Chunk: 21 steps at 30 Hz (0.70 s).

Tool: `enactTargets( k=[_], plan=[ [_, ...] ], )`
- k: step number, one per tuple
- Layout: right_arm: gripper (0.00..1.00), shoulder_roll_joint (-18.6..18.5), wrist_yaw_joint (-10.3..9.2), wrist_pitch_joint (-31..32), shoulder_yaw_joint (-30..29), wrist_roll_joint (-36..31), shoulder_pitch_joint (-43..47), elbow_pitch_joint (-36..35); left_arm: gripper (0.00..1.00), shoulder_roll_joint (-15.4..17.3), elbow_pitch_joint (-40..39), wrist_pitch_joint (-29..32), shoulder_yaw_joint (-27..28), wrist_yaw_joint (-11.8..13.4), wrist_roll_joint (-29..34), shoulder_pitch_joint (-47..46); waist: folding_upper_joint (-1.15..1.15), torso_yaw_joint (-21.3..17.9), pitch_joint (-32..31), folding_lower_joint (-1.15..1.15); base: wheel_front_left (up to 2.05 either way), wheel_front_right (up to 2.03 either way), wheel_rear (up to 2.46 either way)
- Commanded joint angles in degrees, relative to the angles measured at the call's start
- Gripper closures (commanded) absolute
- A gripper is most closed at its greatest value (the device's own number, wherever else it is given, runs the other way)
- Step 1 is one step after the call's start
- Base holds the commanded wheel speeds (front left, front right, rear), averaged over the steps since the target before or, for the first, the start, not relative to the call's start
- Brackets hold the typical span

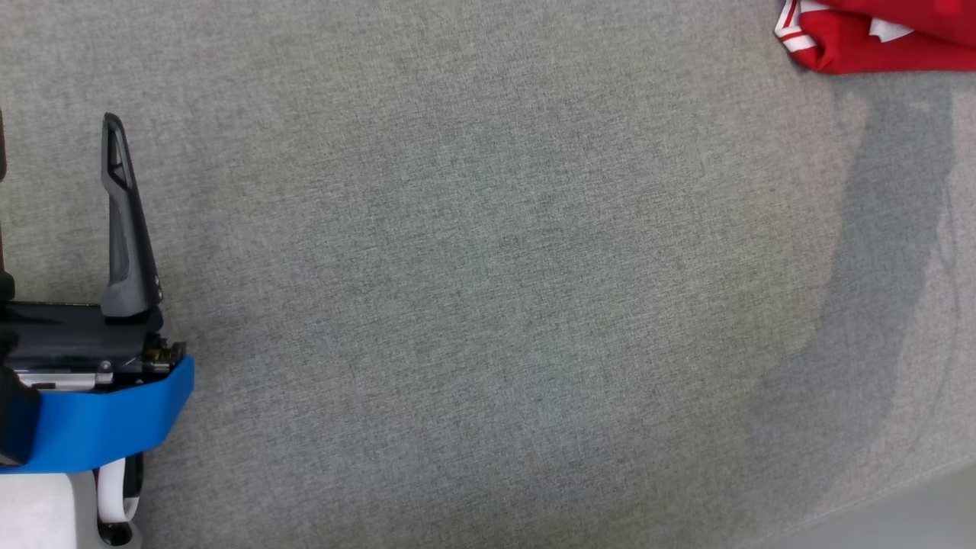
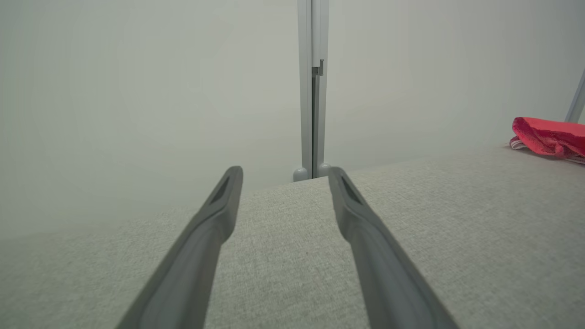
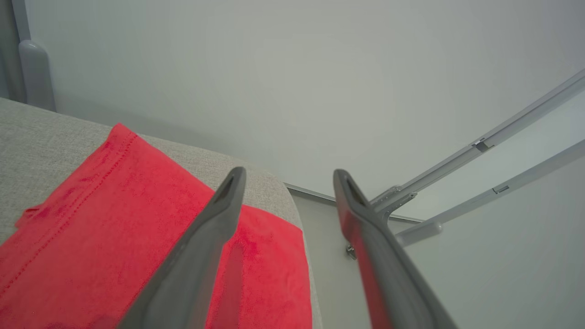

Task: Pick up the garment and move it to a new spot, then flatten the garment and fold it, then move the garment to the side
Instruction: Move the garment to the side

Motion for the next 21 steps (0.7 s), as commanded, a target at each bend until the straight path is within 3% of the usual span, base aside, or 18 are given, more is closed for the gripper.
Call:
enactTargets(
  k=[1,7,14,21],
  plan=[
    [0.00,0.32,-0.01,-0.39,-0.17,-0.75,-0.54,0.09,0.00,0.14,0.31,-0.43,0.34,0.27,-0.11,0.56,-0.01,-0.02,-0.30,0.00,0.00,0.00,0.00],
    [0.00,1.77,-0.01,-0.94,-2.72,-1.93,3.35,-6.30,0.00,-1.03,2.81,-1.85,-0.01,1.02,-1.06,1.48,-0.01,1.20,-3.51,0.00,0.00,0.00,0.00],
    [0.00,5.92,-0.01,-0.94,-5.46,-0.93,14.90,-21.22,0.00,-2.73,8.06,-3.98,0.41,1.87,-2.91,3.60,-0.01,4.25,-10.97,0.00,0.00,0.00,0.00],
    [0.00,10.35,-0.01,-0.94,-4.36,0.82,27.66,-30.32,0.00,-4.71,13.91,-5.09,0.58,1.85,-4.93,7.70,-0.01,8.15,-19.71,0.00,0.00,0.00,0.00]
  ],
)
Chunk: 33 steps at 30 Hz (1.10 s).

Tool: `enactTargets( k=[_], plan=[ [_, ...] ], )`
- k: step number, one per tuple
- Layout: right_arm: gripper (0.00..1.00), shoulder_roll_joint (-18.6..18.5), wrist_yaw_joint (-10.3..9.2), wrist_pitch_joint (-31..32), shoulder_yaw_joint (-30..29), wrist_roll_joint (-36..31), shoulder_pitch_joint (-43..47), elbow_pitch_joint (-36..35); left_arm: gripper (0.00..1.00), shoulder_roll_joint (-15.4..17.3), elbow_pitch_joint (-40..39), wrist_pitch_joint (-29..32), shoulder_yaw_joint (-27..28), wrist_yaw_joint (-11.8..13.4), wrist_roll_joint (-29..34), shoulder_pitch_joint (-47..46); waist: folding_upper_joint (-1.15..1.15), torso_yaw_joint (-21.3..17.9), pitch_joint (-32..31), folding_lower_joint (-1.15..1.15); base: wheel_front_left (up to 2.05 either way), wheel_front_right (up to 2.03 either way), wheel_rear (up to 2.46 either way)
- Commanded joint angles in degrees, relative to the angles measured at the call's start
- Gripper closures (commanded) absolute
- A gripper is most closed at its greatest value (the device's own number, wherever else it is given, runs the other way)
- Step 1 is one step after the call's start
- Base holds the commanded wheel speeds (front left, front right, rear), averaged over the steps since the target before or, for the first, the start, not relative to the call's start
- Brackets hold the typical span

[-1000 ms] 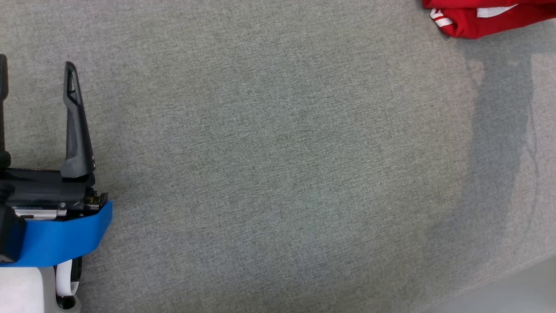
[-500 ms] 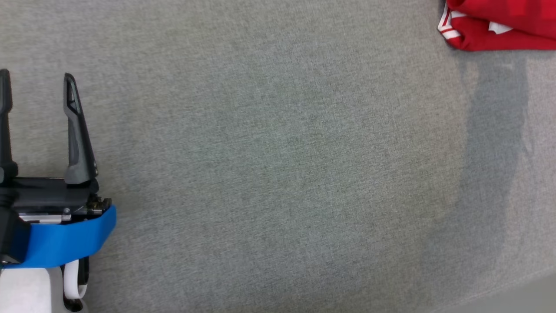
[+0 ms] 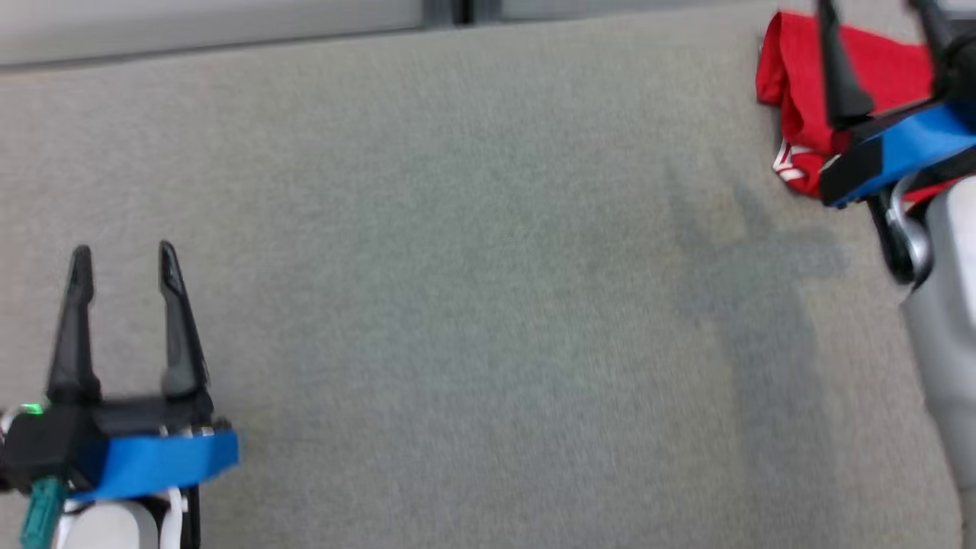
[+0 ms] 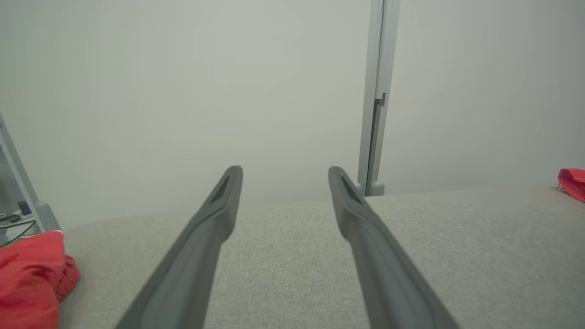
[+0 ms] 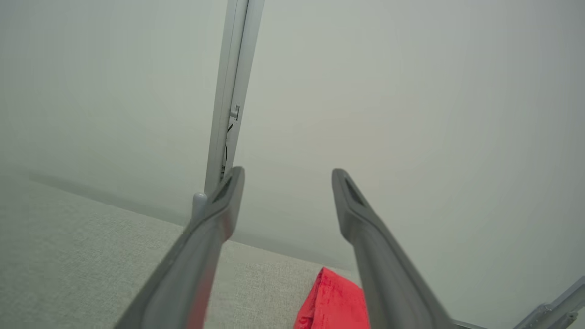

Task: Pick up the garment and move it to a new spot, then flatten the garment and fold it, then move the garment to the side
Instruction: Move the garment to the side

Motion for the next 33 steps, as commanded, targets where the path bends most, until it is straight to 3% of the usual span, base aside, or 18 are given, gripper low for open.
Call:
enactTargets(
  k=[1,17,33],
  plan=[
    [0.00,0.81,-0.01,-0.18,0.22,0.56,2.54,-1.00,0.00,-0.30,0.98,-0.23,0.10,-0.22,-0.44,0.76,0.01,0.06,-1.84,0.02,0.00,0.00,0.00],
    [0.00,8.41,0.00,-0.19,-6.66,2.96,34.05,-11.73,0.00,-3.79,10.35,-0.44,-0.10,-1.76,-1.17,7.42,0.01,6.55,-16.39,0.02,0.00,0.00,0.00],
    [0.00,13.97,0.00,0.77,-11.37,0.94,48.09,-20.14,0.00,-4.17,13.81,-0.44,0.40,-3.08,-0.20,7.89,0.01,6.27,-19.10,0.02,0.00,0.00,0.00]
  ],
)
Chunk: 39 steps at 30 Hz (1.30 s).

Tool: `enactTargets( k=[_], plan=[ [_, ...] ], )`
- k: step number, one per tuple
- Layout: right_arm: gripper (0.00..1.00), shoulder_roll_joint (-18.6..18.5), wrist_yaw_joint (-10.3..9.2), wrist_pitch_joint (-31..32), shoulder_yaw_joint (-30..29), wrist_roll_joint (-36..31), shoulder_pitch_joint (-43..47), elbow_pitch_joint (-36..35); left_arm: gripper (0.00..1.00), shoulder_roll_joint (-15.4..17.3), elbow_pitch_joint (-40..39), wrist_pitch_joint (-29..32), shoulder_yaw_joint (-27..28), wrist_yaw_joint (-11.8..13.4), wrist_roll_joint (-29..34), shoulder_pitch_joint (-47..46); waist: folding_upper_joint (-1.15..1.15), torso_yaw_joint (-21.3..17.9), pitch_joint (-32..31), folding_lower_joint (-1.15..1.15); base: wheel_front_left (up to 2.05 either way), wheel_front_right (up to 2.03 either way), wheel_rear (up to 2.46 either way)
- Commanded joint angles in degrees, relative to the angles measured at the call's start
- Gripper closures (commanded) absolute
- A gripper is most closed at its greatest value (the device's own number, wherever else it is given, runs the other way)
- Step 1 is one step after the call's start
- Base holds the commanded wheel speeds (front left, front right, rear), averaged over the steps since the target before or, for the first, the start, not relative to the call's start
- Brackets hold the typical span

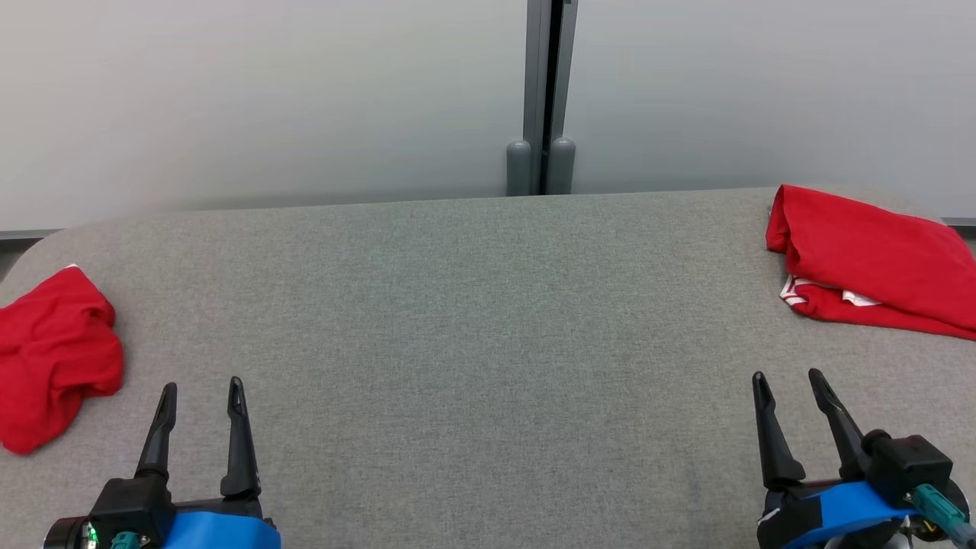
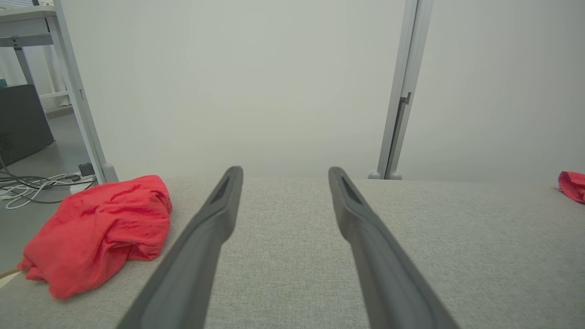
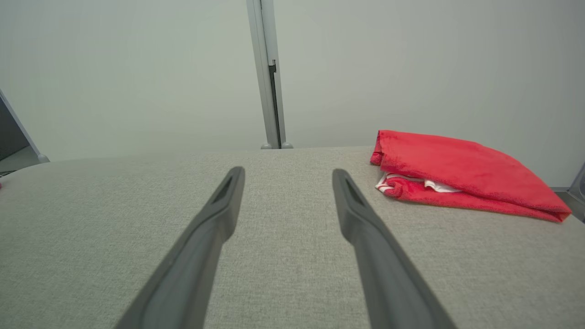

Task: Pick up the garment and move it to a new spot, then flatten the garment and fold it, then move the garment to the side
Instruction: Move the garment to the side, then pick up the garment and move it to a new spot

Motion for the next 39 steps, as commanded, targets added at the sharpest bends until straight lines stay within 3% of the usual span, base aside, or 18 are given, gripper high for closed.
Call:
enactTargets(
  k=[1,16,39],
  plan=[
    [0.00,0.26,0.01,0.21,-0.10,-0.27,1.18,-0.78,0.00,0.11,0.29,-0.25,0.16,-0.23,0.51,-0.21,0.01,-0.05,0.13,0.01,0.00,0.00,0.00],
    [0.00,1.37,0.01,0.85,0.01,-0.46,2.36,-2.70,0.00,-0.03,0.85,-0.26,1.24,-0.78,1.36,-1.52,0.01,1.23,0.41,0.01,0.00,0.00,0.00],
    [0.00,1.42,0.01,0.30,2.36,-0.84,2.87,-3.45,0.00,0.67,0.47,-0.26,5.10,0.81,1.24,-1.16,0.01,15.56,0.64,0.01,0.00,0.00,0.00]
  ],
)
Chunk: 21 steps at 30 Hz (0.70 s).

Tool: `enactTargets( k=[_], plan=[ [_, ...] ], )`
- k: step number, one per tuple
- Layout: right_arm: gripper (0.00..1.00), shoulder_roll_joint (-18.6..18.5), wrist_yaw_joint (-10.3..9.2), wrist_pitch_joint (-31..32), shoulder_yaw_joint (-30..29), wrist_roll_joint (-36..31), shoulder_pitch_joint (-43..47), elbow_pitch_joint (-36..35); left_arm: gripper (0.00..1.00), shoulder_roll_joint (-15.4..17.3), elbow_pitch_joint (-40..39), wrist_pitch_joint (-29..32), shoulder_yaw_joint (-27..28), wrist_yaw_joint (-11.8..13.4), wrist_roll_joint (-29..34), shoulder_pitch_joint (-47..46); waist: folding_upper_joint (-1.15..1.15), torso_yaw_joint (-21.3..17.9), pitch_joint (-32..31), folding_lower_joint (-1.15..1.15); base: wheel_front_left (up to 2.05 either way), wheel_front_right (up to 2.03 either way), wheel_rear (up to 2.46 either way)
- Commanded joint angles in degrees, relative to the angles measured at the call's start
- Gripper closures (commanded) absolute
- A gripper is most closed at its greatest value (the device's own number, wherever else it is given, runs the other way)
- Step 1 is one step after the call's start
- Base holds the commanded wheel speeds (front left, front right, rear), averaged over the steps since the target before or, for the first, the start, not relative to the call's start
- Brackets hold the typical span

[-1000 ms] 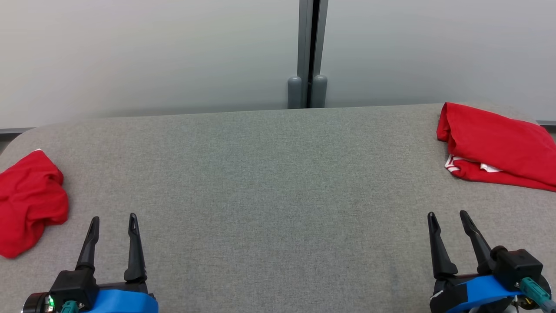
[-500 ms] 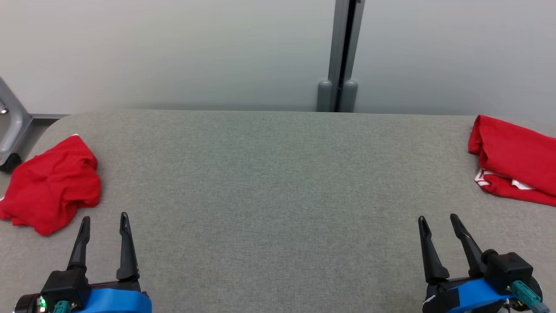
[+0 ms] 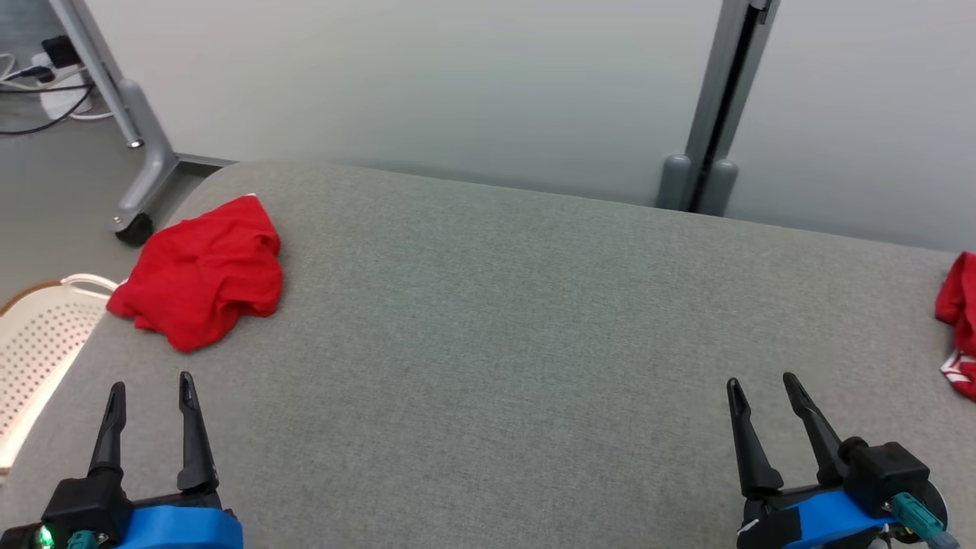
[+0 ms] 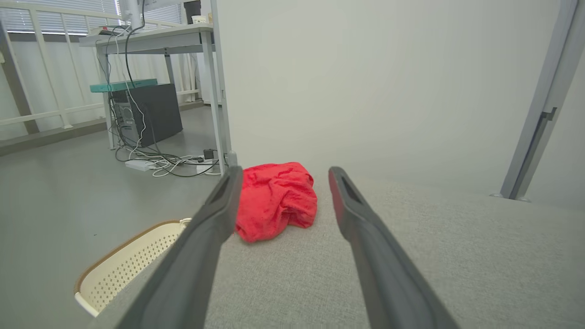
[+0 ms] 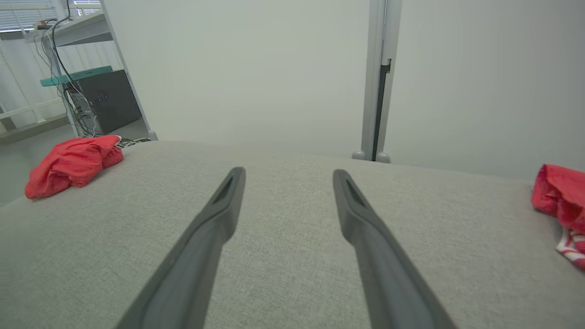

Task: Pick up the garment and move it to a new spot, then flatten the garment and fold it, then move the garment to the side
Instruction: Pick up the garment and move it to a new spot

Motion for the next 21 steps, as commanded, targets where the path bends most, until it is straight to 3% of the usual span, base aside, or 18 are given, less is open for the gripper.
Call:
enactTargets(
  k=[1,11,21],
  plan=[
    [0.00,-0.06,0.01,-0.14,-0.03,0.22,0.84,-0.35,0.00,0.52,0.28,-0.26,0.43,-0.08,-0.12,-0.47,0.00,2.13,0.80,0.00,0.00,0.00,0.00],
    [0.00,-0.06,0.01,-0.26,0.16,0.30,0.26,-0.21,0.00,0.48,0.10,-0.26,1.11,0.46,-0.17,0.07,0.00,8.37,1.58,0.00,0.00,0.00,0.00],
    [0.00,-0.06,0.01,-0.39,0.56,0.01,-0.43,0.67,0.00,0.62,0.05,-0.26,2.54,0.68,-0.54,0.84,0.00,9.47,1.83,0.00,0.00,0.00,0.00]
  ],
)
